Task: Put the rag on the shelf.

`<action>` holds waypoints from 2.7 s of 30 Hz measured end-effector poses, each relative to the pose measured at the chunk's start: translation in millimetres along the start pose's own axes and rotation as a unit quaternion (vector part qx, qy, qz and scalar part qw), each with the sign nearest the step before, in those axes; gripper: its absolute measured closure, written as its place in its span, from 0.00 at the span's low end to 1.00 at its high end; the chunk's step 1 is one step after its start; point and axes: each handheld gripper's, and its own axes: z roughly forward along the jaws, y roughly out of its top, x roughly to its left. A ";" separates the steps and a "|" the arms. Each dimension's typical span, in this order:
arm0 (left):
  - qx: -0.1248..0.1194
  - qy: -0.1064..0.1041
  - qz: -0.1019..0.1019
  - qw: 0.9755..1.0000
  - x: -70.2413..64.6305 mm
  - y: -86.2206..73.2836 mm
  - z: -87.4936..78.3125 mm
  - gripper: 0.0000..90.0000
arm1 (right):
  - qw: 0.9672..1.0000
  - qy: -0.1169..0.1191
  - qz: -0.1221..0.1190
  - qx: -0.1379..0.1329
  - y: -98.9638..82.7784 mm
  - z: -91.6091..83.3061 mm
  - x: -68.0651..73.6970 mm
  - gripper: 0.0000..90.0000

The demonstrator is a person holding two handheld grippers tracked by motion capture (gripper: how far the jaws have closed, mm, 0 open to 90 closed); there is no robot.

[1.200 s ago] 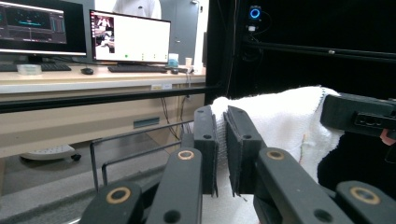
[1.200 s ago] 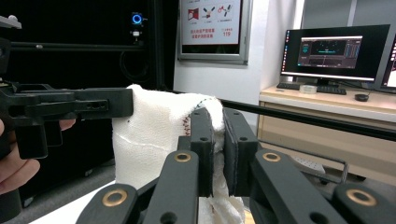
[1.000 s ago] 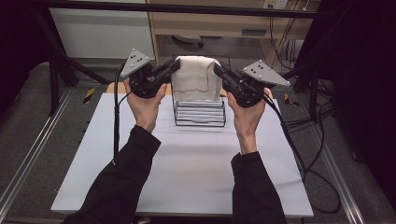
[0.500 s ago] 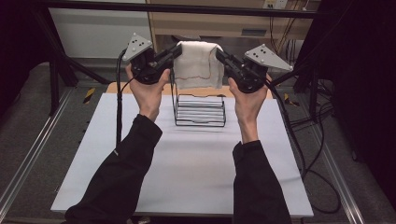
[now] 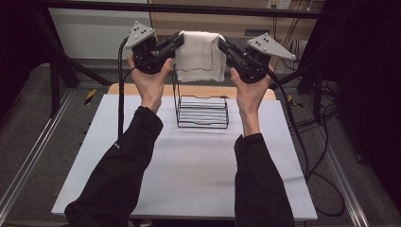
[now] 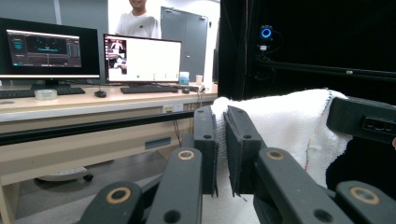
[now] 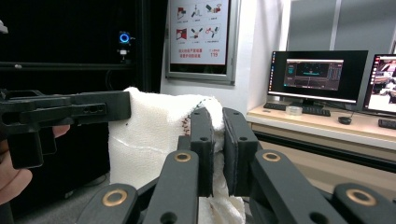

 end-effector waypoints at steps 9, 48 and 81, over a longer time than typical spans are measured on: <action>0.000 0.004 -0.001 1.000 8.0 5.7 11.0 0.92 | 1.000 -0.002 0.001 0.002 1.7 12.4 -6.7 0.93; 0.048 0.019 0.001 0.999 33.0 -33.9 43.0 0.92 | 0.998 -0.004 0.004 0.065 -34.4 44.9 -29.9 0.93; 0.067 -0.018 0.025 0.997 16.3 -59.5 20.4 0.92 | 0.996 0.009 -0.004 0.084 -58.3 15.2 -27.8 0.93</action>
